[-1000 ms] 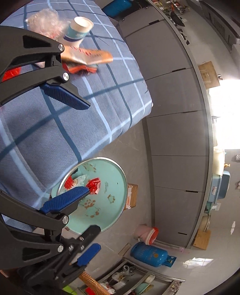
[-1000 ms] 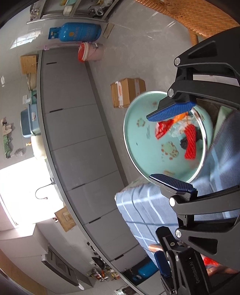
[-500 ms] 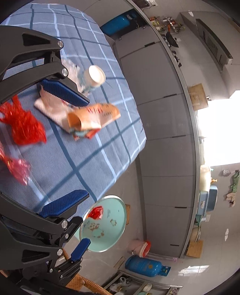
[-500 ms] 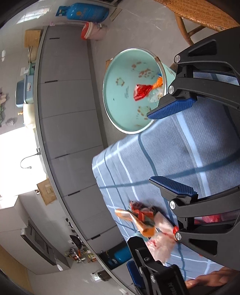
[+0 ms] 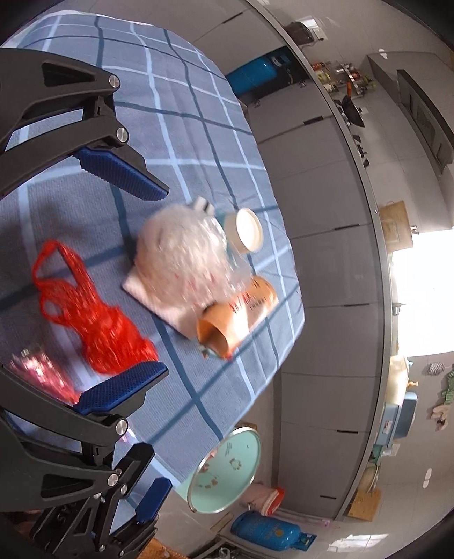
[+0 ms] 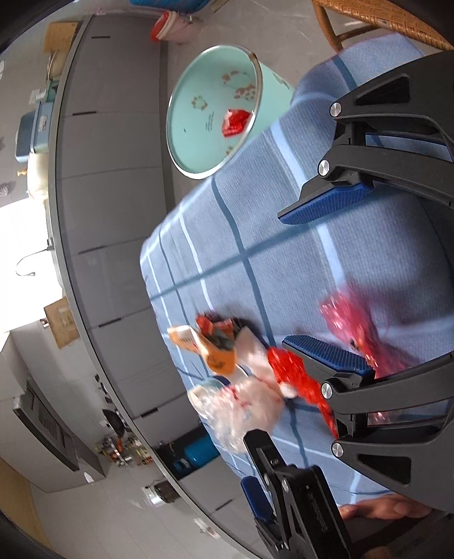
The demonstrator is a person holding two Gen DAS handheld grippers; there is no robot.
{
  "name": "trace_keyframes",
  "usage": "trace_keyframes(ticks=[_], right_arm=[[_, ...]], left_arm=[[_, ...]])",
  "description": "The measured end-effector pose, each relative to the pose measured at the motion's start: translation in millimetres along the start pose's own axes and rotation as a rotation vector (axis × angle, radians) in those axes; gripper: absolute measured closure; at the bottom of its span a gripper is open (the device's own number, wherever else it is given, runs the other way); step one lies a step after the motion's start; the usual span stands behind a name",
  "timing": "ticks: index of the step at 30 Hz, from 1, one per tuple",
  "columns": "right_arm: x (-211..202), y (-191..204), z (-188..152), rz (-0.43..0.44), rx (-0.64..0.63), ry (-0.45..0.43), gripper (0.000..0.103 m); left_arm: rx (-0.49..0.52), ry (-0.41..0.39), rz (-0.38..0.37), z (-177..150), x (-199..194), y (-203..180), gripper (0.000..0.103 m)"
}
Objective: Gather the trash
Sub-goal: 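Move both tools back over the remaining trash on the table, then grasp the pink plastic bag with the right tool while the left grasps the red plastic bag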
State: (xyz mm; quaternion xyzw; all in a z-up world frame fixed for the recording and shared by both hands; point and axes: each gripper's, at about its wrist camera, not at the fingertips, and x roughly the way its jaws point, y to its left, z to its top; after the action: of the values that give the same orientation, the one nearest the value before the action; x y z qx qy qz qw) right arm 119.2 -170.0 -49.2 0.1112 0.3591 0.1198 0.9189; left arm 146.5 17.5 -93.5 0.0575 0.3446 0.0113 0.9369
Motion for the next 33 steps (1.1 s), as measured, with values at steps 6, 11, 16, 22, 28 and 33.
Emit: trace_keyframes(ticks=[6, 11, 16, 22, 28, 33], right_arm=[[2.6, 23.2, -17.5, 0.049, -0.010, 0.052, 0.032], [12.5, 37.2, -28.7, 0.075, -0.023, 0.120, 0.032], [22.2, 49.3, -39.7, 0.096, -0.052, 0.174, 0.034], [33.8, 54.3, -50.3, 0.114, -0.070, 0.254, 0.064], [18.6, 42.8, -47.9, 0.110, -0.055, 0.206, 0.071], [4.0, 31.2, -44.5, 0.053, -0.062, 0.133, 0.072]], left_arm=[[-0.026, 0.040, 0.046, -21.4, 3.7, 19.9, 0.011], [-0.045, 0.063, 0.071, -34.9, 8.2, 30.4, 0.011], [-0.036, 0.062, 0.066, -43.3, 7.7, 30.2, 0.011], [-0.040, 0.057, 0.048, -46.1, 9.2, 28.8, 0.011], [-0.064, 0.083, 0.010, -49.9, 16.5, 29.9, 0.011], [-0.040, 0.079, -0.027, -53.4, 17.3, 18.1, 0.011]])
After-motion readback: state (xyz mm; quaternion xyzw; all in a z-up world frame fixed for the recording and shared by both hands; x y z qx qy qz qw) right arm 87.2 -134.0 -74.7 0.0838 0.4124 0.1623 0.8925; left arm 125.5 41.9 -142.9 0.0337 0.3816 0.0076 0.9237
